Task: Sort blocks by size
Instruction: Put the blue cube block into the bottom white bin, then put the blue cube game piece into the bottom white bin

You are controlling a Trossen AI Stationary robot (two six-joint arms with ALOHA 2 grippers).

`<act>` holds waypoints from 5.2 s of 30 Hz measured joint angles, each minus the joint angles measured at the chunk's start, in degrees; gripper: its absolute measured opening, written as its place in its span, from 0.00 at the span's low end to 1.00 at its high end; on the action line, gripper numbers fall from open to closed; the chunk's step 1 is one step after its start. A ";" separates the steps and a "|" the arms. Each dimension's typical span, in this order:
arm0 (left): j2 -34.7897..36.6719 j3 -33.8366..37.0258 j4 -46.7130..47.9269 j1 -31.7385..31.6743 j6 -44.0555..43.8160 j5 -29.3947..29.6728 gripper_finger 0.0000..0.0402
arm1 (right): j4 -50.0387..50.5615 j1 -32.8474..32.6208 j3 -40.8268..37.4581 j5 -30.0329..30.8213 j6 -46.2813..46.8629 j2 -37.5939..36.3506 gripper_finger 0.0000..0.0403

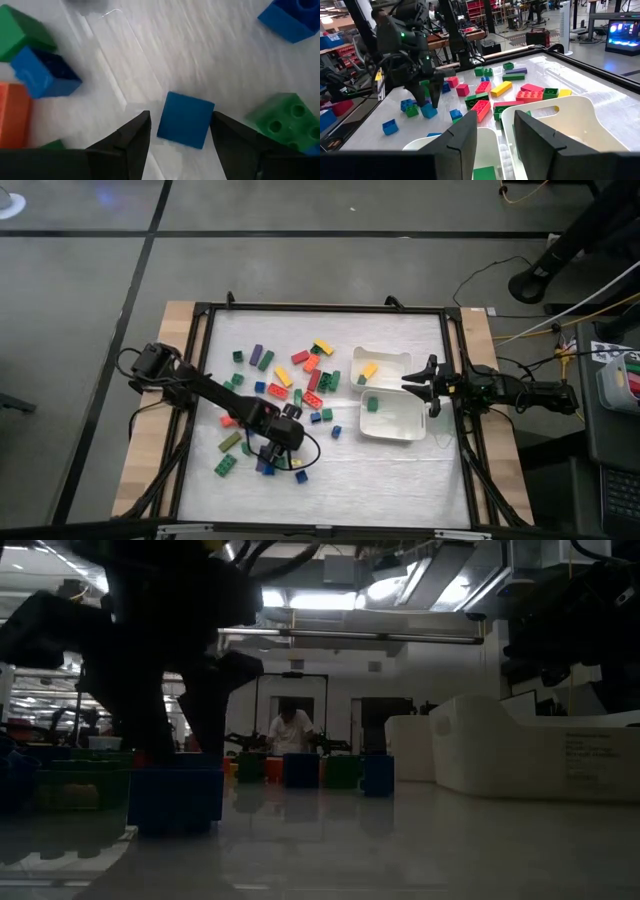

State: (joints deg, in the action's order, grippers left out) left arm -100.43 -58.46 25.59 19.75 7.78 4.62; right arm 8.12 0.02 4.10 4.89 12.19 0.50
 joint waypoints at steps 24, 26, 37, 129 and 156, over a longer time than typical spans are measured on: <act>-2.72 -2.01 -40.65 -6.95 3.17 -0.17 0.28 | -0.46 -0.01 -0.04 0.04 1.23 -0.01 0.33; -3.91 -2.03 -49.06 -8.75 1.62 -0.15 0.28 | -0.52 -0.01 -0.04 0.04 1.23 0.00 0.33; -17.70 -6.81 -69.86 -13.93 -1.65 -1.27 0.33 | -0.61 0.01 -0.04 0.04 1.22 -0.01 0.33; 54.57 38.49 -35.69 -0.97 -24.37 20.64 0.48 | 15.87 -13.65 64.32 -5.53 -44.41 104.25 0.33; 54.55 38.49 -35.53 -0.98 -24.34 20.60 0.48 | 16.99 -15.38 69.44 -2.82 -19.57 104.14 0.33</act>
State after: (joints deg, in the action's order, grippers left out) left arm -45.89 -19.97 -9.93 18.76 -16.56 25.21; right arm 25.11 -15.35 73.54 2.06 -7.39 104.64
